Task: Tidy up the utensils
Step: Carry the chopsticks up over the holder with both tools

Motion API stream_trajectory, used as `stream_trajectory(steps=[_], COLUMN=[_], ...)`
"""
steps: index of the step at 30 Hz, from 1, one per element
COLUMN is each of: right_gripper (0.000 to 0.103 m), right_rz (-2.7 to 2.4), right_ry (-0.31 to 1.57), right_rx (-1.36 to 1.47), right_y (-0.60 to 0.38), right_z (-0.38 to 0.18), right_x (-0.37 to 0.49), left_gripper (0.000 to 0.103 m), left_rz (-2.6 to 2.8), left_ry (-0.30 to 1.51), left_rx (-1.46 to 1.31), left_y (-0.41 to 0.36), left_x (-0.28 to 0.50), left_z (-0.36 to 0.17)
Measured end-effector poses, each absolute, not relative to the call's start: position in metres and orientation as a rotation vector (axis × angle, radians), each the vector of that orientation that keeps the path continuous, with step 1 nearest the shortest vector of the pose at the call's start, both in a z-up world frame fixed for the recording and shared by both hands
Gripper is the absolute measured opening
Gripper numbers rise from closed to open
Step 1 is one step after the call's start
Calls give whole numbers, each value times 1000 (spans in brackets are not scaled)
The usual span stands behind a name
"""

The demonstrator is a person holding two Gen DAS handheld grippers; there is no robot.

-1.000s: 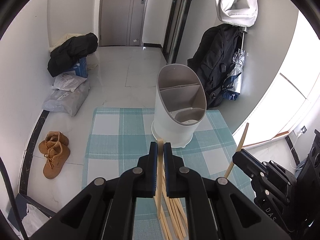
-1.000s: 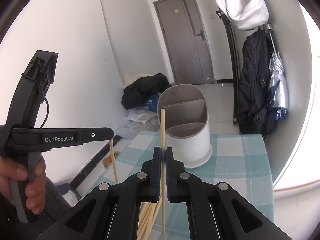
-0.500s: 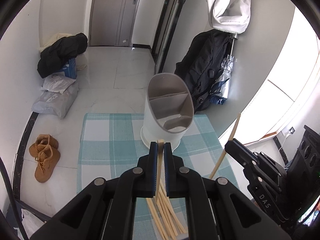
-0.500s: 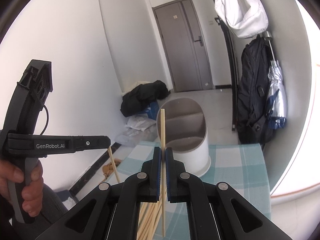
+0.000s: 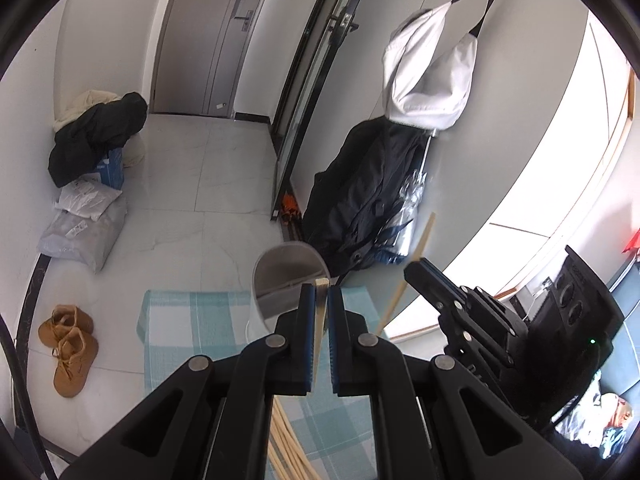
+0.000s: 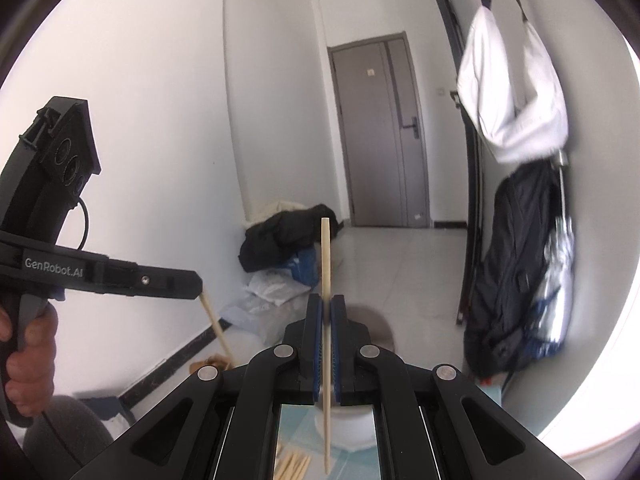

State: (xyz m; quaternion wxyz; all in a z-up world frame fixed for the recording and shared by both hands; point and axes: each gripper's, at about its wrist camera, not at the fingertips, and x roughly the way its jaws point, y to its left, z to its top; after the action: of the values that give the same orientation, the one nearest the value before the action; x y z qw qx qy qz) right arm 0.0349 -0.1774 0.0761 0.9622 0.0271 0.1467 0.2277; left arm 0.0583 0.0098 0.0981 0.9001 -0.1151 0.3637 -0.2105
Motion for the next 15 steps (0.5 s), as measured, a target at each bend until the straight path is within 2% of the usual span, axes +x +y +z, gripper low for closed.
stream_trajectory(steps=[8,15], right_gripper=[3,3], right_rz=[486,498], right_ry=[234,212], right_rx=[58,86], right_y=[-171,-167], right_z=[111,116], right_x=[85,131], left_gripper=[2,2], left_rz=[-448,-424], left_ry=[701,692], left_rx=[-261,-271], left_y=[16,22], left_x=[89,124], left_z=[134,139])
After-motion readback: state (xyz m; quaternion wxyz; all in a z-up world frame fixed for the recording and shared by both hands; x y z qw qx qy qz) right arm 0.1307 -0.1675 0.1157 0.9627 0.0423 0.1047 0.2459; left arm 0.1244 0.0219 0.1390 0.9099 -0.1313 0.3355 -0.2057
